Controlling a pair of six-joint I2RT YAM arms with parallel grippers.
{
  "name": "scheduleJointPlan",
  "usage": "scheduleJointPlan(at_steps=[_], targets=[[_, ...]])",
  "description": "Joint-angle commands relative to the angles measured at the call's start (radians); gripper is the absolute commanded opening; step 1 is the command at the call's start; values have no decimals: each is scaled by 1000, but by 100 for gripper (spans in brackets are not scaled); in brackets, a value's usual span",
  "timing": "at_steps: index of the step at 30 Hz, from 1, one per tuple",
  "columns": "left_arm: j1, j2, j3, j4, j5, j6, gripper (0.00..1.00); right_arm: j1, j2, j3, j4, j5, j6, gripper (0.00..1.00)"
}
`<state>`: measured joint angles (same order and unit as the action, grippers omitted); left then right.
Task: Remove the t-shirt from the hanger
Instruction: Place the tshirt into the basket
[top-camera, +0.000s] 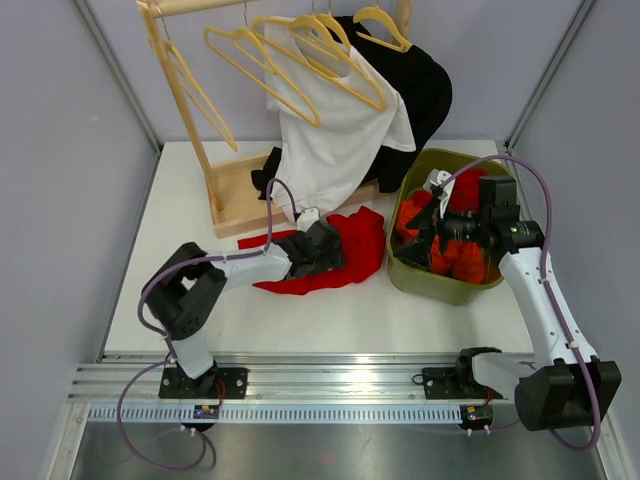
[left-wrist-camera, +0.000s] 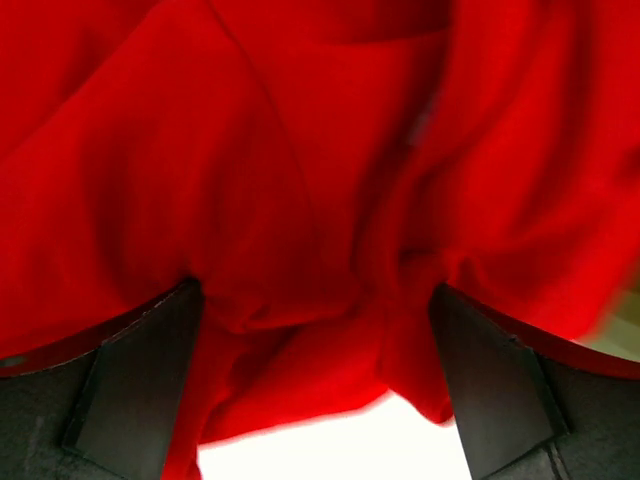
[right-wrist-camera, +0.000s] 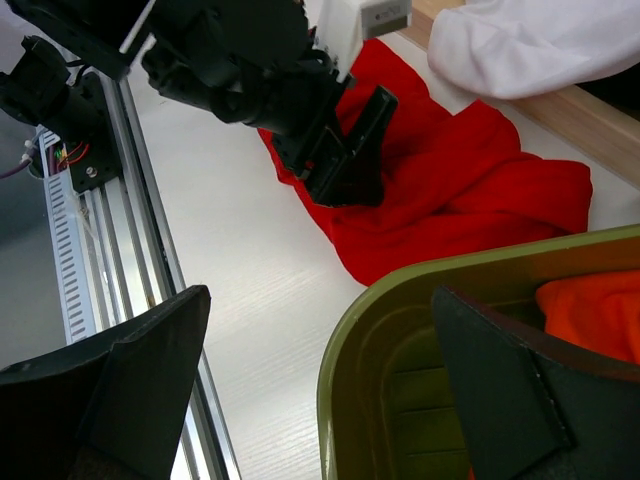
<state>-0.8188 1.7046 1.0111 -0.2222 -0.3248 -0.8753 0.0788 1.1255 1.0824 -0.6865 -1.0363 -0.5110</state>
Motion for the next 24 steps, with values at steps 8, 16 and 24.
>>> scheduleJointPlan(at_steps=[8,16,24], targets=[[-5,-18,-294,464,136,91,12,-54,-43,-39,52,-79,-3,100],[-16,-268,-450,595,185,242,0,-54,-35,-39,12,-76,-67,99],[-51,-667,-362,476,273,511,0,-54,-46,-42,-7,-76,-115,99]])
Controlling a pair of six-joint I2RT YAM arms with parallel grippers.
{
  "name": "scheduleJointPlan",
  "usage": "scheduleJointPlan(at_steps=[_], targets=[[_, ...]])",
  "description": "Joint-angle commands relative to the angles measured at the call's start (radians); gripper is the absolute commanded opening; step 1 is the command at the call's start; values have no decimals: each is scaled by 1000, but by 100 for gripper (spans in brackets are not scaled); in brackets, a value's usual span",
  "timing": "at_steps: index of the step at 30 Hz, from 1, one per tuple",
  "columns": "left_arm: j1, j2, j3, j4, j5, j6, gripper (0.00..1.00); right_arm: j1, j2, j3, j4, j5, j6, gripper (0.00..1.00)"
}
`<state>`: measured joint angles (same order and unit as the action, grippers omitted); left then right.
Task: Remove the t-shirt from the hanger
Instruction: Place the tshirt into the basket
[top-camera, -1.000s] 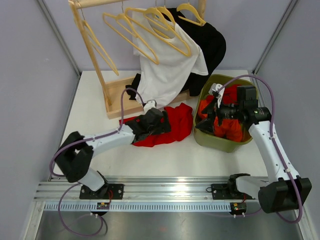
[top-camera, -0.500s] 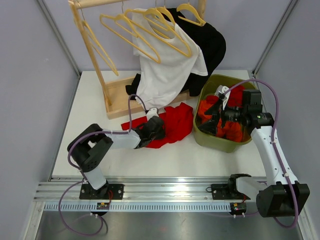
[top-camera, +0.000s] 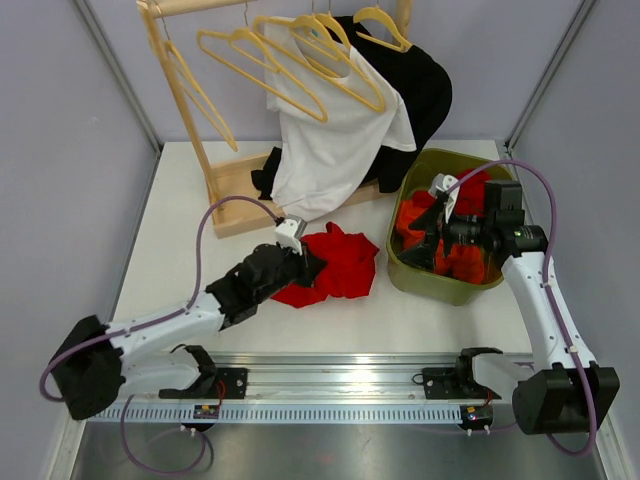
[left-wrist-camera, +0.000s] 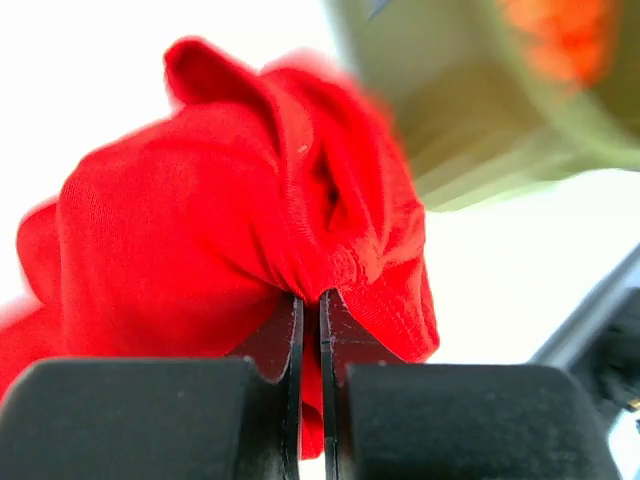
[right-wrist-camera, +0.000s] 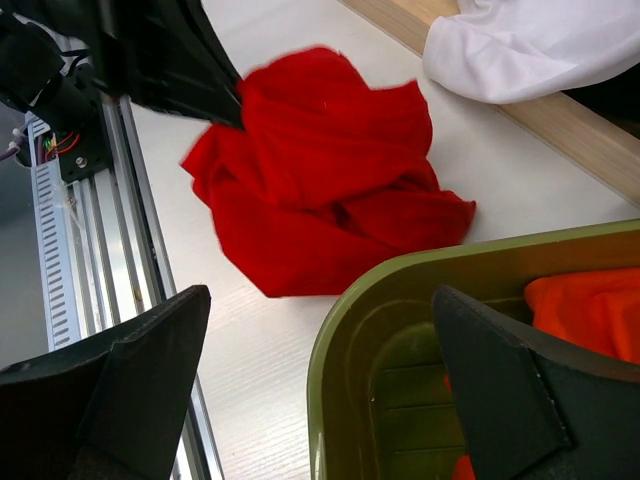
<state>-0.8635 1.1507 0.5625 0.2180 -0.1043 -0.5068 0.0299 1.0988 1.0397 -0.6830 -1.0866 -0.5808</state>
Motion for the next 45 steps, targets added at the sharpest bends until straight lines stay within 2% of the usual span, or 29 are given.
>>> scheduleJointPlan(at_steps=[1,5,7,8,9,11,14,19,25,30,36,45], targets=[[-6,-135,106,-6,63,155,0,-5,-22,2,-15,-19,-53,99],[-8,-158,300,-94,97,212,0,-13,-43,32,-24,109,-48,99],[-8,-126,381,-117,139,232,0,-53,-57,57,31,294,69,100],[-9,-108,416,-118,155,235,0,-88,-68,56,119,370,128,99],[-11,-91,494,-117,169,240,0,-102,-91,48,152,510,233,100],[-25,-25,572,-108,205,244,0,-151,-106,43,207,606,318,99],[-55,74,726,-82,241,251,0,-182,-125,49,246,671,393,99],[-98,256,971,-13,279,248,0,-228,-128,42,301,948,506,99],[-118,506,1125,109,259,168,0,-315,-143,34,318,993,565,99],[-124,696,1232,191,206,73,0,-335,-154,33,333,1048,575,100],[-134,855,1333,181,157,28,0,-347,-151,22,341,1042,575,100],[-147,1066,1344,49,152,-45,0,-351,-154,16,341,1004,575,100]])
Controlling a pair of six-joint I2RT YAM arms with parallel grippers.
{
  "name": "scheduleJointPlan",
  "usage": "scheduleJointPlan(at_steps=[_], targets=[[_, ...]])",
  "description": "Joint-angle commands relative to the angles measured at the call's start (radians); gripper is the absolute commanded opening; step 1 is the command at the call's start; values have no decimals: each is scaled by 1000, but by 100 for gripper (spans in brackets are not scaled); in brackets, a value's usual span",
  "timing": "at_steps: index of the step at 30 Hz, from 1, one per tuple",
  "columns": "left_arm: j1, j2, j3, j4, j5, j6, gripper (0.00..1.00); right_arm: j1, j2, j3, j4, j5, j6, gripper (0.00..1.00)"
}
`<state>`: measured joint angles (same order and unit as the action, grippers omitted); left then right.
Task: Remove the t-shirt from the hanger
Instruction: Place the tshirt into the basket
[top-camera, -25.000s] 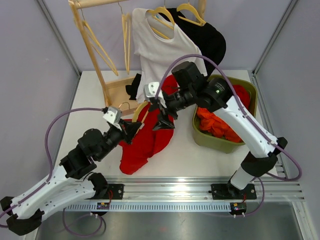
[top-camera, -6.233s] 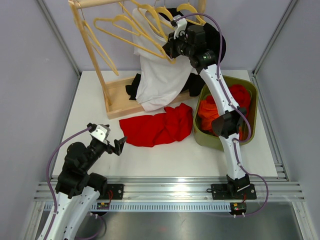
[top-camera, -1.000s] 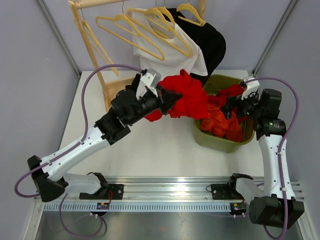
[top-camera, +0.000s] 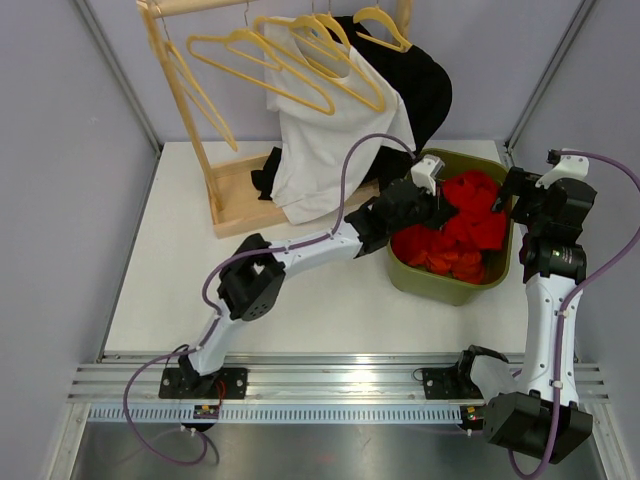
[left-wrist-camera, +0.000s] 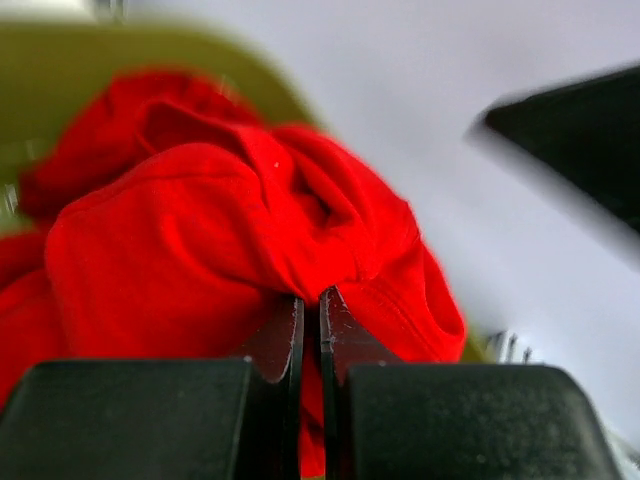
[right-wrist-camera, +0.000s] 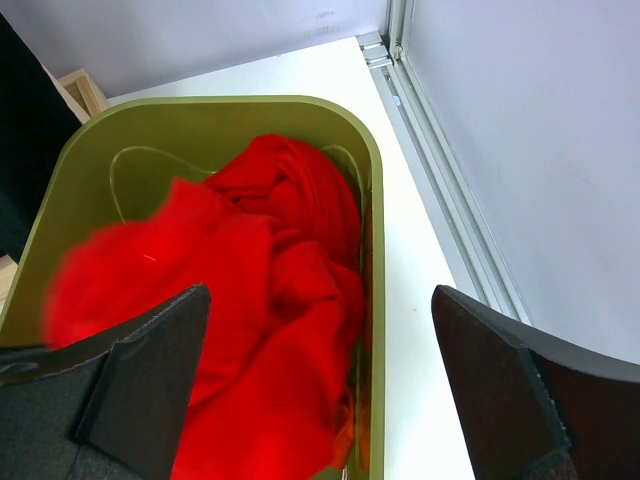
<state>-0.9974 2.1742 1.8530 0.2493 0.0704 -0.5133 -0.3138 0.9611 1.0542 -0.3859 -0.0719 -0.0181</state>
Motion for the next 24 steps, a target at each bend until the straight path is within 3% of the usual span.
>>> scheduleJointPlan(at_steps=[1,9,13,16,17,20,24], targets=[[-18,55,51,7,-23,-44,0,-7,-16,-2,45,-19,12,100],[-23,107,-58,-44,-96,-96,1,-8,-9,-6,47,-54,12,99],[-21,108,-67,-87,-78,-74,11,-13,-4,-2,22,-158,-17,100],[-23,89,-60,-76,0,-79,38,-16,-7,7,-4,-244,-55,100],[-23,76,-67,-68,35,-80,55,-18,-7,10,-14,-271,-71,99],[-21,-19,-95,-15,72,-62,76,-18,-4,35,-47,-328,-117,99],[-21,-169,-150,-2,109,14,92,-18,11,99,-149,-493,-248,99]])
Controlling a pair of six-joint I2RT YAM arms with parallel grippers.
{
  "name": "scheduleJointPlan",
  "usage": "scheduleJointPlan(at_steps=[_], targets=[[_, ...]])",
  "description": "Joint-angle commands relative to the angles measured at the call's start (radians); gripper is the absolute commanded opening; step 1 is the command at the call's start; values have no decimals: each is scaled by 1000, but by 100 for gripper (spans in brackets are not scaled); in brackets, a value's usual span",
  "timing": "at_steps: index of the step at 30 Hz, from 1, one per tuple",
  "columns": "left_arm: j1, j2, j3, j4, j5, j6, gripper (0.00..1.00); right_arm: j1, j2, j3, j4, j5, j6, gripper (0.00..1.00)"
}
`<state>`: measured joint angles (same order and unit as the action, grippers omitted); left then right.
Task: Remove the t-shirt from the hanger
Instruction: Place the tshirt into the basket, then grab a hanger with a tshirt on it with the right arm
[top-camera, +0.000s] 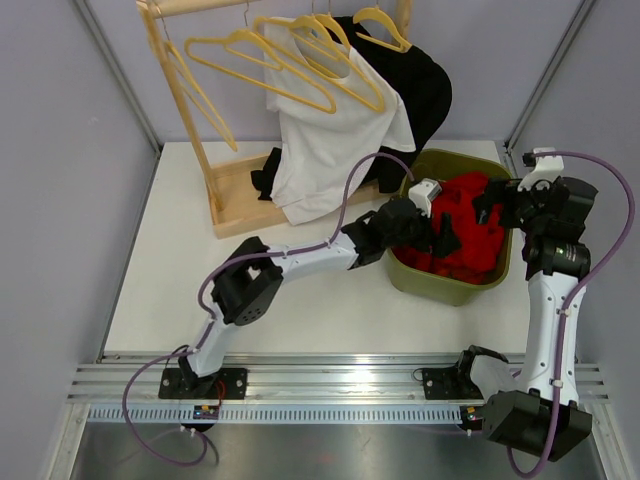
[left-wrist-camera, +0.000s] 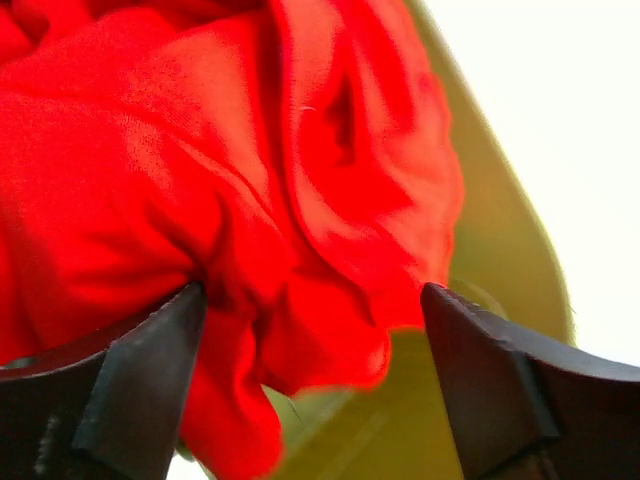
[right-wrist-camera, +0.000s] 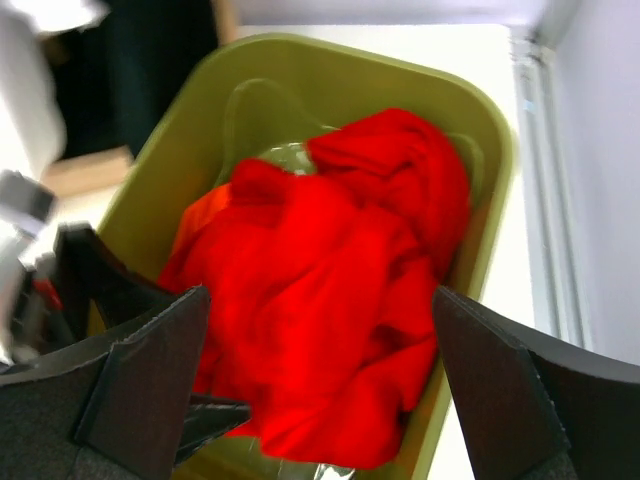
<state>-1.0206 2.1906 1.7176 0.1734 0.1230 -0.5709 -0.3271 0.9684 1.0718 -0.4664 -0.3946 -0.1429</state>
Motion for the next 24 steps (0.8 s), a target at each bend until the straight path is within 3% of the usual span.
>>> scheduleJointPlan(at_steps=[1,8,13,19,24], targets=[[2,-213,-27,66,58,89,95,-4,15,120,-87,-205,-144,99],[5,-460,-223,-14,38,224,99,-4,95,352,-276,-430,-305,99],[11,-682,-377,-170,-32,389,99,37,252,538,-340,-723,-302,99],[11,-1004,-585,-373,-184,545,99,259,559,903,-474,-595,-328,98],[13,-1279,-783,-487,-416,614,99,364,774,1158,-399,-495,-247,91]])
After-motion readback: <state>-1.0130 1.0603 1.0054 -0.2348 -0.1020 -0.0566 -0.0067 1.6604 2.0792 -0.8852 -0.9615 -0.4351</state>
